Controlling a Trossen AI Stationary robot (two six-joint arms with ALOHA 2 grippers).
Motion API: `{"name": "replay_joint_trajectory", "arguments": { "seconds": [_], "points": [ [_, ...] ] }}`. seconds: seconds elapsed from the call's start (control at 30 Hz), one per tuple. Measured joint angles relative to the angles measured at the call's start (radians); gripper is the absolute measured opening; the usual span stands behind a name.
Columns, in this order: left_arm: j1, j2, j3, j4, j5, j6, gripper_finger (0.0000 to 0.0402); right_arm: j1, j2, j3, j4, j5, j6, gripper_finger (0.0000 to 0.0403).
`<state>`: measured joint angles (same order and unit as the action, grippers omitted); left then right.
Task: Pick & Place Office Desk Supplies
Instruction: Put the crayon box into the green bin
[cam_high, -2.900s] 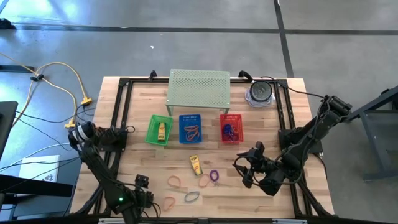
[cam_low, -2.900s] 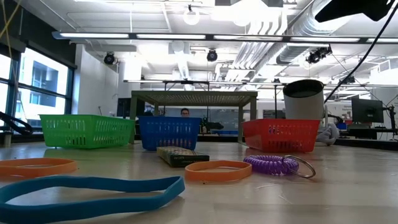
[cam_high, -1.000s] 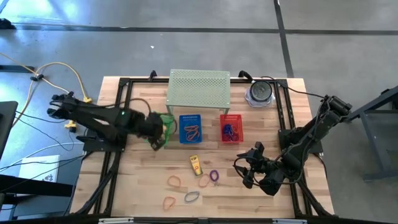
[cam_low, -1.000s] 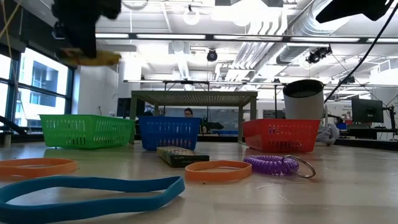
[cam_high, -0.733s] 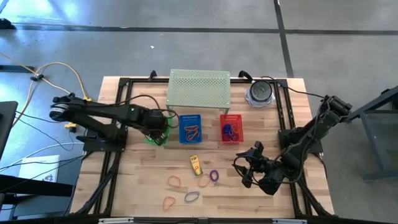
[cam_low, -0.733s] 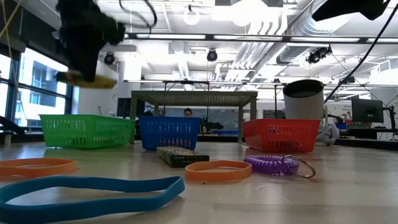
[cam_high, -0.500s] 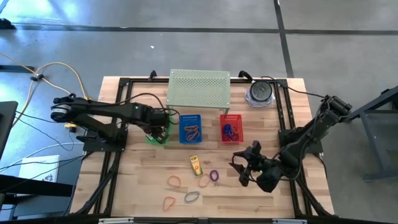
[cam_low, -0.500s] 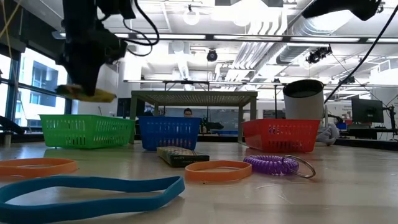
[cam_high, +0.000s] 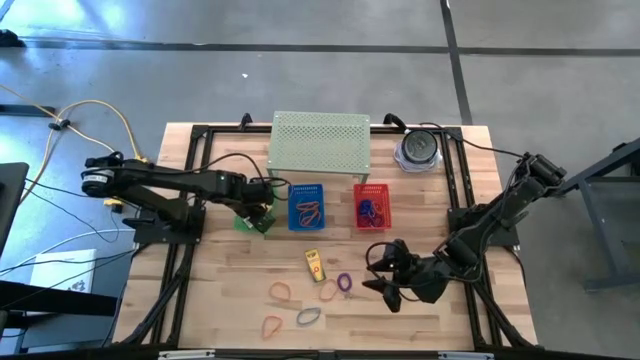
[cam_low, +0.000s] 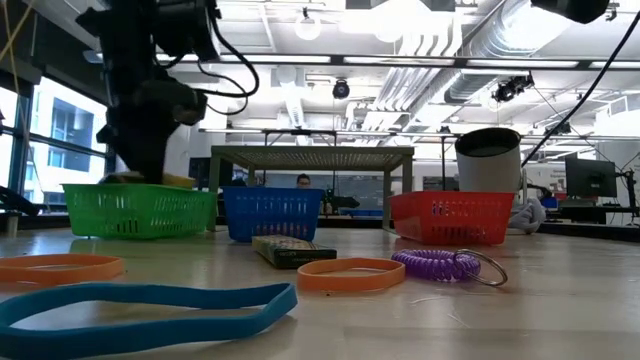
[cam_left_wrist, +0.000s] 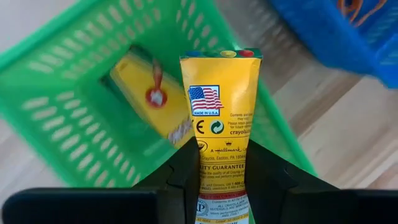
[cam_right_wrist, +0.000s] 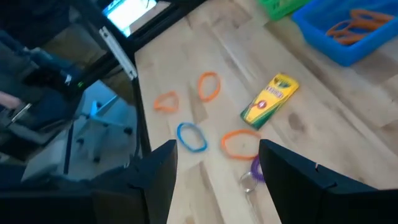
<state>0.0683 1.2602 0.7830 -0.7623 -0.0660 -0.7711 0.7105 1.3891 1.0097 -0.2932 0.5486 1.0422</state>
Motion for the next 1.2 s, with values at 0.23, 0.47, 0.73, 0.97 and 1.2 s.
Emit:
{"name": "replay_joint_trajectory", "arguments": {
  "seconds": [0.23, 0.47, 0.73, 0.97, 1.2],
  "points": [
    [0.023, 0.000, -0.028, 0.051, 0.000, 0.030, 0.0097, 0.000, 0.000, 0.000, -0.001, -0.061, 0.000, 0.0215],
    [0.020, 0.000, -0.028, 0.053, -0.018, 0.049, 0.0105, 0.000, 0.000, 0.000, -0.001, -0.061, 0.000, 0.0215],
    [-0.009, 0.000, -0.023, 0.056, -0.025, 0.048, 0.0125, 0.000, 0.000, 0.000, -0.001, -0.061, 0.000, 0.0215],
    [-0.015, -0.006, -0.018, 0.095, -0.040, 0.067, 0.0126, 0.000, 0.000, 0.000, -0.001, -0.061, 0.000, 0.0215],
    [-0.015, -0.006, -0.018, 0.094, -0.040, 0.067, 0.0127, 0.000, 0.000, 0.000, -0.001, -0.061, 0.000, 0.0215]
  ]
}}
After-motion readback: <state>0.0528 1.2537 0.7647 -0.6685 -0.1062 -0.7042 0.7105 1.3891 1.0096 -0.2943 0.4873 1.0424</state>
